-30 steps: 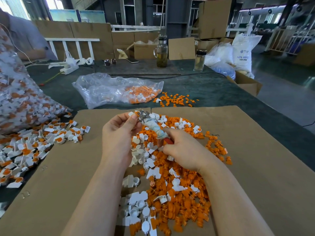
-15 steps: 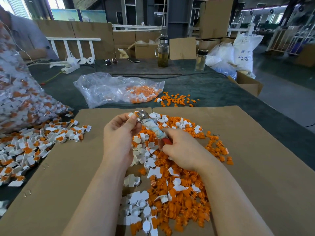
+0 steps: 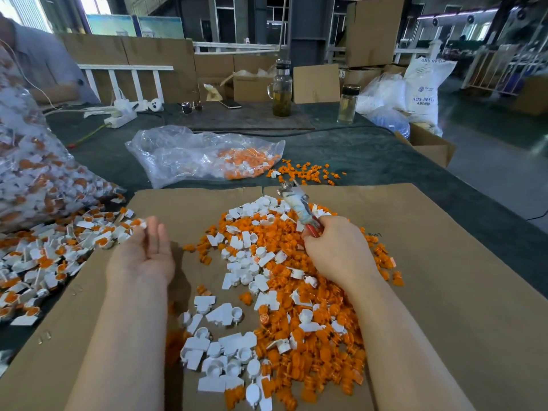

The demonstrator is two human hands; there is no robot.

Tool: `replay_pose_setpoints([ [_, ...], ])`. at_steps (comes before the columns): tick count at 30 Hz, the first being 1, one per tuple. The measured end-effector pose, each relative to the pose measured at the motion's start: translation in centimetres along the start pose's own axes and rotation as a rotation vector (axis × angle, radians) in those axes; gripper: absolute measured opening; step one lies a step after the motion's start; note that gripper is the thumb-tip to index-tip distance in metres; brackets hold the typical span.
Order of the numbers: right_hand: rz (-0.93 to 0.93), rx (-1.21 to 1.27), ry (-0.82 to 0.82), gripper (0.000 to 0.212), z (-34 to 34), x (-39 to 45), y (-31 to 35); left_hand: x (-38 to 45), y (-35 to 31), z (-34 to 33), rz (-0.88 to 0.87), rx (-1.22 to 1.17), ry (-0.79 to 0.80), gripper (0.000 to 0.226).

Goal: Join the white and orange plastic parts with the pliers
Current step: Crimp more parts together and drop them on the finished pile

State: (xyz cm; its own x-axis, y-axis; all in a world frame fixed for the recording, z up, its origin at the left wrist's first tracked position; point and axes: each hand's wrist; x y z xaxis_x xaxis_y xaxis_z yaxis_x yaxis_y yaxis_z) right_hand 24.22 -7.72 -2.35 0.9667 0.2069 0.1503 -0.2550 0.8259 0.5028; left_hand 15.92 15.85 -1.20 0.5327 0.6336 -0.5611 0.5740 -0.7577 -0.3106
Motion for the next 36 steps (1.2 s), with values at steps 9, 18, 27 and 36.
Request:
replay_pose_setpoints([
  [9,0.060,-0.150,0.047,0.011,-0.6,-0.3,0.3,0.3,-1.2,0.6,-0.061,-0.339,0.024,0.029],
  [18,0.071,-0.249,0.057,0.007,-1.3,-0.4,0.5,-2.6,2.7,-0.4,-0.274,1.046,0.330,0.011],
  [27,0.070,-0.238,0.038,0.023,-1.2,-0.4,0.6,-3.1,3.2,-0.3,-0.363,1.309,0.414,0.004],
  [36,0.077,-0.030,-0.069,0.011,-1.0,-0.2,0.8,-3.5,4.0,0.2,-0.381,1.817,0.833,0.022],
])
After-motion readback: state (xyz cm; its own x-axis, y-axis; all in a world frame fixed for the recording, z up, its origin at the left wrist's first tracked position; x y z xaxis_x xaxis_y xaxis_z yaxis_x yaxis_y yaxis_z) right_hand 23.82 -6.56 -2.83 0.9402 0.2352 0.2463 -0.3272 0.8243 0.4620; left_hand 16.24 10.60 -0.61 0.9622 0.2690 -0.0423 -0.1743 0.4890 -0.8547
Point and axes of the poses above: each hand's wrist, its own x-axis towards the middle knuckle, its own z-axis out of the back of the hand, y = z × x, and after that the axes turned 3 degrees about -x, right-handed
